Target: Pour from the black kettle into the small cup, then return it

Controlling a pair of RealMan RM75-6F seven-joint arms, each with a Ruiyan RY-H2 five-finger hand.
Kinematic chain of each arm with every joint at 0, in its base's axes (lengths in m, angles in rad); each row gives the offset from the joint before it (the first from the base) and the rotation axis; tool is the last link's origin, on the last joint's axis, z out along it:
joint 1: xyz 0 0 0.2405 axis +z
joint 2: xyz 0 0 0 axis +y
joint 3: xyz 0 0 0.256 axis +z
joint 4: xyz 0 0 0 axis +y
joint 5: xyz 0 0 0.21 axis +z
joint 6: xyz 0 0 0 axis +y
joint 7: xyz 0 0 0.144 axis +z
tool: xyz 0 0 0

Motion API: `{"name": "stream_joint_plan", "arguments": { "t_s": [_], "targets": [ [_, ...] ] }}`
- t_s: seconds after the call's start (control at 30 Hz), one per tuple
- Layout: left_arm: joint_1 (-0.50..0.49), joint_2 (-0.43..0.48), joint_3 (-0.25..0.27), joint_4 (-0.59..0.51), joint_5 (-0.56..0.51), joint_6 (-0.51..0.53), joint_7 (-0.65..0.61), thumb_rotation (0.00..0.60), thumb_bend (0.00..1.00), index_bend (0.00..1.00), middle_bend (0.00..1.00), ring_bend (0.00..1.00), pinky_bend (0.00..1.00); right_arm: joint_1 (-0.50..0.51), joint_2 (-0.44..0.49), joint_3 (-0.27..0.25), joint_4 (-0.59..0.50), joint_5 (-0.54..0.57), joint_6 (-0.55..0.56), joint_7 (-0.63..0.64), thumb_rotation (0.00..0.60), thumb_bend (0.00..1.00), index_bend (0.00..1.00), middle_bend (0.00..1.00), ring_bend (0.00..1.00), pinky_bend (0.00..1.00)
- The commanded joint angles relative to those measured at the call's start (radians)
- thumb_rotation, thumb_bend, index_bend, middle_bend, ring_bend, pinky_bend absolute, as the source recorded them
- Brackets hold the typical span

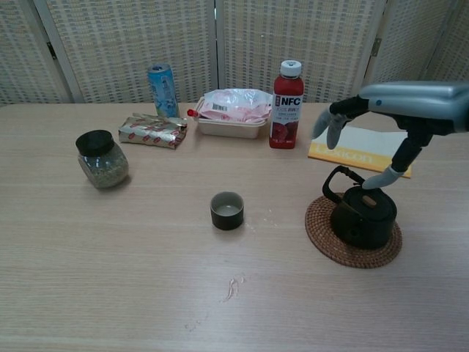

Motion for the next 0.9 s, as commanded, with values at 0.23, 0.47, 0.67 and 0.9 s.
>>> {"name": "stream_joint_plan", "arguments": {
  "t_s": [0.23, 0.47, 0.67, 0.9],
  "targets": [
    [0.001, 0.006, 0.001, 0.0, 0.004, 0.002, -0.006, 0.6, 0.25, 0.17, 0.0, 0.06, 0.0, 0.083, -0.08, -0.002, 0.075, 0.061, -0.082, -0.021, 0.6, 0.06, 0.27, 0.35, 0.19, 0.14],
    [0.005, 0.008, 0.001, 0.005, 0.003, 0.004, -0.012, 0.6, 0.25, 0.17, 0.0, 0.06, 0.0, 0.112, -0.127, -0.021, 0.133, 0.087, -0.109, -0.007, 0.6, 0.06, 0.28, 0.36, 0.19, 0.14],
    [0.005, 0.008, 0.001, 0.008, -0.002, 0.0, -0.011, 0.6, 0.25, 0.17, 0.0, 0.06, 0.0, 0.125, -0.148, -0.04, 0.17, 0.109, -0.133, 0.015, 0.6, 0.06, 0.29, 0.37, 0.2, 0.14],
    [0.002, 0.001, -0.001, 0.02, 0.014, 0.008, -0.018, 0.6, 0.25, 0.17, 0.0, 0.06, 0.0, 0.135, -0.169, -0.056, 0.21, 0.114, -0.142, 0.043, 0.6, 0.06, 0.29, 0.38, 0.21, 0.14]
  ]
}}
